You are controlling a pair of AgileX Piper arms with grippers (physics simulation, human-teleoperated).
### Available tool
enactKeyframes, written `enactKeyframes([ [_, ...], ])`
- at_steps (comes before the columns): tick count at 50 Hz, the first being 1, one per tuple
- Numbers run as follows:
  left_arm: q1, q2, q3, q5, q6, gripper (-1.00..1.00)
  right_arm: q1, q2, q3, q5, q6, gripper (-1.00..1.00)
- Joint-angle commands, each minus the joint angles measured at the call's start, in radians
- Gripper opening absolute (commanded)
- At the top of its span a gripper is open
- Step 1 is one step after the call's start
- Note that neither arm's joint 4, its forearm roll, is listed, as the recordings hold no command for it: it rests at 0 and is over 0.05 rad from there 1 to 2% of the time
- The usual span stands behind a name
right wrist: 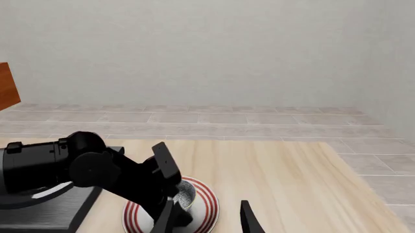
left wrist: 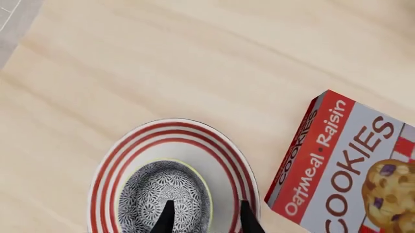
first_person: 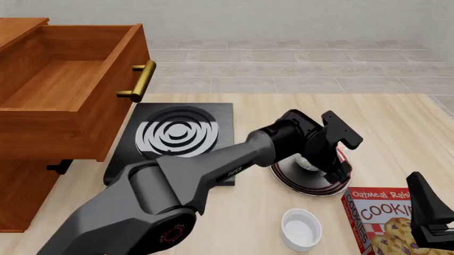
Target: Pick the akita bowl in the top layer of the wooden cabinet and place it on the plate.
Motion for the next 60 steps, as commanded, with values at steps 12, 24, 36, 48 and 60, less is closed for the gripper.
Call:
enactKeyframes([
  [12,0.004,-0.095,0.042,0.007,0.020,1.00,0.002,0.001,0.004,-0.006,-0.012,1.00],
  [24,0.010,-0.157,0.088,-0.002,0.030,1.00,0.007,0.000,0.000,-0.007,-0.027,1.00],
  [36,0.023,-0.207,0.123,-0.007,0.035,1.00,0.010,0.000,-0.001,-0.007,-0.035,1.00],
  [48,0.007,-0.239,0.106,0.017,0.010,1.00,0.013,0.000,-0.003,-0.008,-0.043,1.00],
  [60,-0.016,-0.264,0.096,0.035,-0.048,1.00,0.016,0.000,-0.003,-0.008,-0.047,1.00],
])
